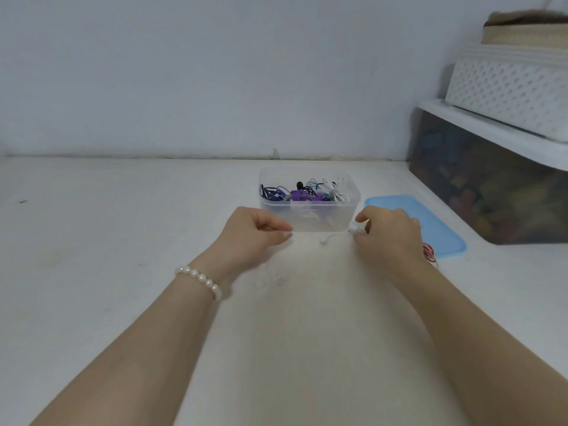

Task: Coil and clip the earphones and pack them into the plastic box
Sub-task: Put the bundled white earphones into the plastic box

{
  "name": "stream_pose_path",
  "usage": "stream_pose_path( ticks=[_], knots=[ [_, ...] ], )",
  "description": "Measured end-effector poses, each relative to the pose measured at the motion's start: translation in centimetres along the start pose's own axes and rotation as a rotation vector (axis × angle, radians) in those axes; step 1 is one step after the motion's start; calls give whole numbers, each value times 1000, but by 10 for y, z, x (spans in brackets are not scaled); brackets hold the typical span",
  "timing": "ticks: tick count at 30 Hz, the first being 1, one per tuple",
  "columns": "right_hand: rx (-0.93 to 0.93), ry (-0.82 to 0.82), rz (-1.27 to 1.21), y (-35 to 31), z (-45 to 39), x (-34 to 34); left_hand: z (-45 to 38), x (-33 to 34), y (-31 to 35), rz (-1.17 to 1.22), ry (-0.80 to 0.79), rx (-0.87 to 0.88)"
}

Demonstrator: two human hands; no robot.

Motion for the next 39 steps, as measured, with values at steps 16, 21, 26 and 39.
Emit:
stream_pose_path(
  ticks=[16,21,26,39],
  knots=[
    [-125,-359,-1422,-30,19,-14,32,73,26,501,-368,-46],
    [-45,-380,-1378,-22,20,-8,30,64,15,692,-274,-201],
    [-45,-543,-1235,-37,31,11,30,64,9,671,-258,-237],
    [-203,-473,-1033,-51,37,8,30,61,3,717,-303,-336]
  ],
)
Point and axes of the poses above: each hand's wrist, its own z-axis away from the middle knuckle, its own x-axis out of the palm, y = z × x, the point moved 10 cm from there along -z, towards the middle knuckle, and after that the axes turned 2 degrees about -y, right-handed, at the moved point
